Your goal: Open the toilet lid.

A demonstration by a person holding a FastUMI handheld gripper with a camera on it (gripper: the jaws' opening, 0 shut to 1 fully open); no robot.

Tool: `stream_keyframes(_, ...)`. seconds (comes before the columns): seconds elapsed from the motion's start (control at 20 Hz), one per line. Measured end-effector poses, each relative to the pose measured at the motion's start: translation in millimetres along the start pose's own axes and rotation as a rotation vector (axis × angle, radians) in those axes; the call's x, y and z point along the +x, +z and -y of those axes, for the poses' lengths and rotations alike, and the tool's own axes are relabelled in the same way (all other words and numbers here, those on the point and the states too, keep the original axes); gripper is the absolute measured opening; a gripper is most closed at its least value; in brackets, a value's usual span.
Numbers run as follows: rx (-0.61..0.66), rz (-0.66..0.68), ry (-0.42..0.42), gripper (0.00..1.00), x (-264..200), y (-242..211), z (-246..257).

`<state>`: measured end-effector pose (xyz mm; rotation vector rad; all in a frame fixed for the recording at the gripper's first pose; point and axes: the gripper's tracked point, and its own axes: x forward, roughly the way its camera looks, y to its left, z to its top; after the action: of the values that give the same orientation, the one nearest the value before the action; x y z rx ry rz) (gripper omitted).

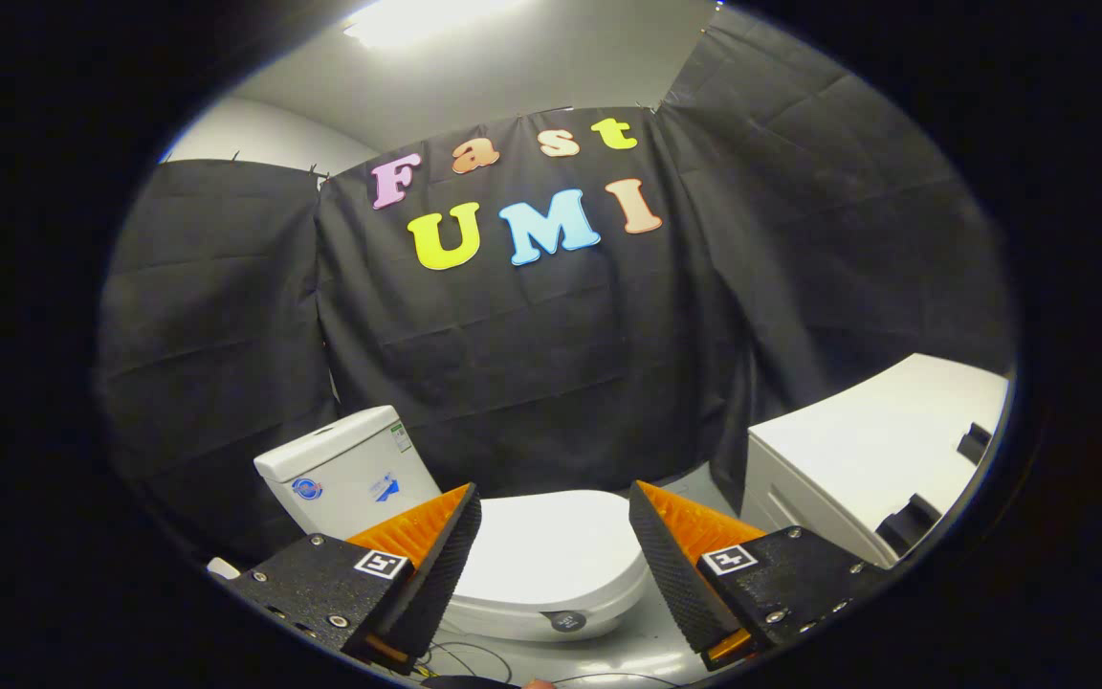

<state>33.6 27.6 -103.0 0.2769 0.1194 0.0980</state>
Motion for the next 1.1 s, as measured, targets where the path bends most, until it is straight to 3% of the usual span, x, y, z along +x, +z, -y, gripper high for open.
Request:
stream_keyframes(0.3, 0.138, -0.096, 0.014, 0.96, 21, -60, 3)
stream_keyframes(0.8, 0.414, -0.135, 0.072, 0.96, 42, -129, -27)
stream_keyframes(1.1, 0.608, -0.173, 0.04, 0.96, 52, -176, -20)
